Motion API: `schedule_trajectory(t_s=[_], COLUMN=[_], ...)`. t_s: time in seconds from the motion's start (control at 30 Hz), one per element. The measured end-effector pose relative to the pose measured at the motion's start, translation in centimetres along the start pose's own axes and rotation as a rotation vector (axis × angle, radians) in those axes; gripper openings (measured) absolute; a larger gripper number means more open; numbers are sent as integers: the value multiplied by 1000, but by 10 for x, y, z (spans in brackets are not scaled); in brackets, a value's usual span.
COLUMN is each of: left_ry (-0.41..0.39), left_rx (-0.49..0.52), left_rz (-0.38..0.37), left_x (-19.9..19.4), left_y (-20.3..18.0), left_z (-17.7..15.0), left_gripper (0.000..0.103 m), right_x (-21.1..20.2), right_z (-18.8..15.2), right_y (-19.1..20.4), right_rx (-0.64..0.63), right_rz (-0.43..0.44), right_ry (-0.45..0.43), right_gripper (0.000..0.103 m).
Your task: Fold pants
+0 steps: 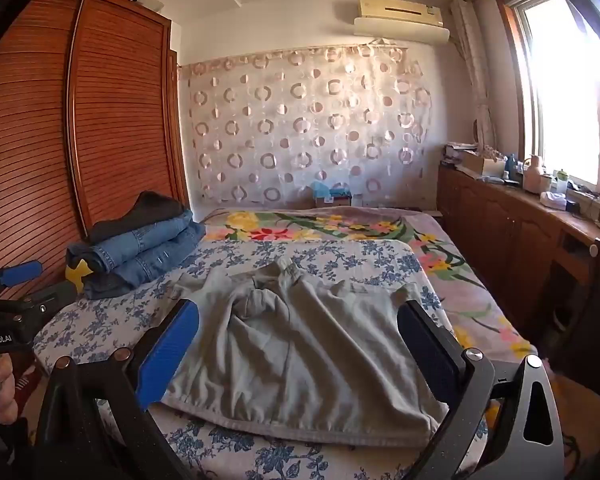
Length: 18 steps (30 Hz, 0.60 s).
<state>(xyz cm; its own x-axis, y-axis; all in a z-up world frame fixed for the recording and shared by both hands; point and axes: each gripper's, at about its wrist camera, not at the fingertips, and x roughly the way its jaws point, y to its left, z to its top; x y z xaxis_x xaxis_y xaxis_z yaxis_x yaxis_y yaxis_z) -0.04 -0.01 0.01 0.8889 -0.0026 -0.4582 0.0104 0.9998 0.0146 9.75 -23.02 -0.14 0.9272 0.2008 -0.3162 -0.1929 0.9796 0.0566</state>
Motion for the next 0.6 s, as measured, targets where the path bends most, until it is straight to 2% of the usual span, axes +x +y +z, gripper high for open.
schedule_trajectory(t_s=[0.6], left_ry=[4], left_rx=[-5], left_rz=[4], left_x=[-2], left_y=[0], left_z=[-1], left_gripper=[103], right_x=[0], right_z=[3], right_y=[1], right_rx=[-8], right_rz=[-2], right_ry=[5], right_gripper=[100])
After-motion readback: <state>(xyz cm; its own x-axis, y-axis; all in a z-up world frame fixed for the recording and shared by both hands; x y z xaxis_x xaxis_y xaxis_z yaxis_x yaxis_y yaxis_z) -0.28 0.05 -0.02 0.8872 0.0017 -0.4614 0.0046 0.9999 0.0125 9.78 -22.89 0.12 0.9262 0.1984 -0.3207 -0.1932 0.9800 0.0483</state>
